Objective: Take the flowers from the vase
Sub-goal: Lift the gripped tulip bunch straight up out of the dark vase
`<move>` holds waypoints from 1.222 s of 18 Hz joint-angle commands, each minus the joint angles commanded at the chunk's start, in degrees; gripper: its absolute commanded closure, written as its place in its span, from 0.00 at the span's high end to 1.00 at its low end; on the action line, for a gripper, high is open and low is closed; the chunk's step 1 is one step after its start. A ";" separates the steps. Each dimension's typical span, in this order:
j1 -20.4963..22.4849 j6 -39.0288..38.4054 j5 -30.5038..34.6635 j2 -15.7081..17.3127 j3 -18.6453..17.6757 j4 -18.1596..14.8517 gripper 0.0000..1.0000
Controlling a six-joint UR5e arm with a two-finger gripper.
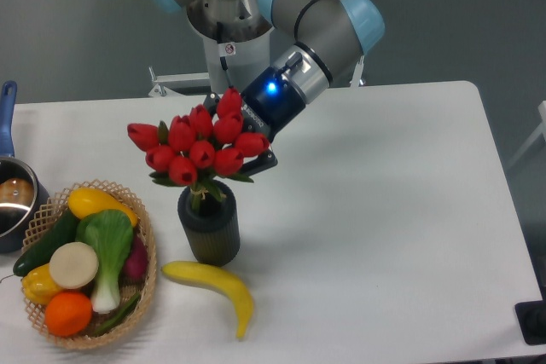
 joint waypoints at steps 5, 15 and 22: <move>1.32 -6.22 0.09 2.81 2.54 -0.09 0.40; 7.55 -11.60 1.14 8.35 4.48 -0.26 0.40; 19.32 -11.52 7.90 8.27 4.66 -0.26 0.39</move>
